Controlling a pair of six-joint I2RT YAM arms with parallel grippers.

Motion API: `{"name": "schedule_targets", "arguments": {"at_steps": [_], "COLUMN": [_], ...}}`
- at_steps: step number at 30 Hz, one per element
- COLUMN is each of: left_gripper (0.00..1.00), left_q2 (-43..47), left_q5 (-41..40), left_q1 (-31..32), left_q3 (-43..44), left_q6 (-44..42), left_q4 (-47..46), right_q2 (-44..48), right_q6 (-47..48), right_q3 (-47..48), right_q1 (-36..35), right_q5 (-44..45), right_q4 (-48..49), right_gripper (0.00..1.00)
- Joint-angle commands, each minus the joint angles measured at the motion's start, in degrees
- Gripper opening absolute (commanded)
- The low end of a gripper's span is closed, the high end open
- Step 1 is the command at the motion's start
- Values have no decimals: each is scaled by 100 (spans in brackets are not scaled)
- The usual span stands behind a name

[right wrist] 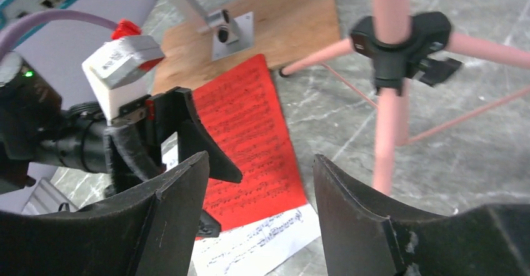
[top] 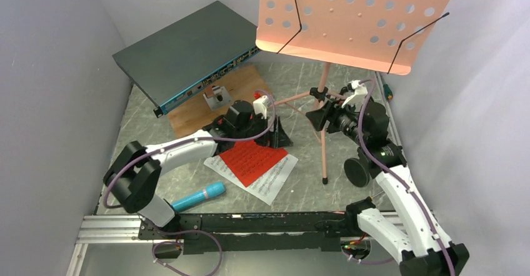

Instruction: Set up the instrument practice props

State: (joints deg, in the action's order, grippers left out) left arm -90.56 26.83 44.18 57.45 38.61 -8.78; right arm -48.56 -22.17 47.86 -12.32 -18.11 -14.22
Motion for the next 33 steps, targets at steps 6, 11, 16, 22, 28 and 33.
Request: {"name": "schedule_targets", "arguments": {"at_steps": [6, 11, 16, 22, 28, 33], "left_gripper": [98, 97, 95, 95, 97, 98], "left_q2": [742, 861, 1807, 2822, 3156, 3095], "left_q5": [-1313, -1734, -2054, -2653, -2666, -2666], "left_q1": [-22, -216, -578, -595, -604, -604], "left_q3": [-1017, -1548, -2288, -2768, -2957, -3067], "left_q6": [-220, 274, 671, 713, 721, 688], "left_q4": [1054, 1315, 1217, 1597, 1435, 948], "right_q2": [97, -728, -1725, -2171, -3340, -4046], "right_q6": [576, 694, 204, 220, -8, -337], "right_q3": [657, 883, 1077, 1159, 1457, 1746], "right_q1": [-1919, -3109, -3509, -3514, -3519, -3516], "right_q5": [1073, 1747, 2420, 2931, 2150, 2371], "right_q4": [-123, -76, -252, -383, -278, -283], "right_gripper": [66, 67, 65, 63, 63, 64]}}
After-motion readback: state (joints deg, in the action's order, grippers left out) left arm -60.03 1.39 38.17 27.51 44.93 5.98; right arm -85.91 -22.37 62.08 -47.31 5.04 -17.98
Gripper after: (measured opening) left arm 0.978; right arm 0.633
